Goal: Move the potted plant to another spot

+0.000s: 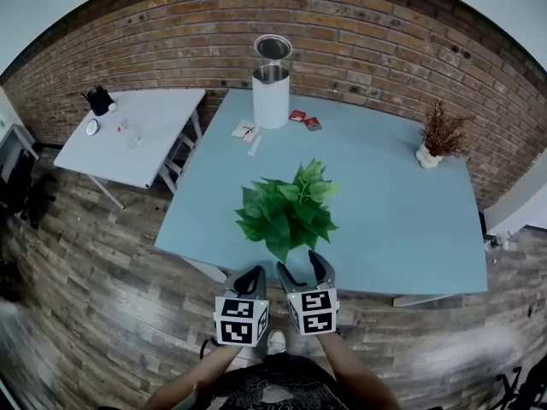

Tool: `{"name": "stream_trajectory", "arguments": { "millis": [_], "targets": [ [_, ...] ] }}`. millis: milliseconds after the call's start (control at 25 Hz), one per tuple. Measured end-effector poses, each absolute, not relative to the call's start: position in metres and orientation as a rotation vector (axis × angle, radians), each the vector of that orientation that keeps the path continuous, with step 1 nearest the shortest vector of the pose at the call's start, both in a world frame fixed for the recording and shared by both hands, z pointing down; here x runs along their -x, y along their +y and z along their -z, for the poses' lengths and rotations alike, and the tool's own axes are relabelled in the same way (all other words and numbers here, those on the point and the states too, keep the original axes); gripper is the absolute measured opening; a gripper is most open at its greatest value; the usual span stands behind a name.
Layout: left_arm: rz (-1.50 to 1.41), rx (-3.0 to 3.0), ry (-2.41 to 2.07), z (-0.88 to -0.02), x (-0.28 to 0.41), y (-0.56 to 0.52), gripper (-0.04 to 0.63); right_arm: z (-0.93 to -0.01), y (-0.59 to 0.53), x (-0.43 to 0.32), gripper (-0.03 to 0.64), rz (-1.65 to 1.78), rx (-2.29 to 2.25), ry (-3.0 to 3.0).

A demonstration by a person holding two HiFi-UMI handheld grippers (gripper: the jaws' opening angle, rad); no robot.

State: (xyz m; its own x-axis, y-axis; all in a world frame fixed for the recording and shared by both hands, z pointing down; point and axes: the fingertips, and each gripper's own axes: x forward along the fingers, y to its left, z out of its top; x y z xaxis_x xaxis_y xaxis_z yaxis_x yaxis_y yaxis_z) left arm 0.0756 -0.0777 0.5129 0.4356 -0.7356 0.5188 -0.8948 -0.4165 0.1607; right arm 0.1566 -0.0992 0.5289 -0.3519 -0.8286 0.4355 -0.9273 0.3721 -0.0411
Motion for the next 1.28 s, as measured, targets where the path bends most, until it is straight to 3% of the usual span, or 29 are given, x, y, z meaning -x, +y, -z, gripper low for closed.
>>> {"name": "stream_trajectory", "arguments": {
  "millis": [480, 1280],
  "targets": [
    [-0.567, -2.208, -1.454, -0.523, -0.063, -0.098, -0.002, -0.552, -0.141, -0.146, 0.430, -0.416, -1.446, -2.312],
    [-0.567, -2.232, -1.395, -0.530, -0.037, -0.123, -0.002, -0.562, -0.179, -0.142, 0.483, -0.396, -1.532, -2.196]
  ]
}}
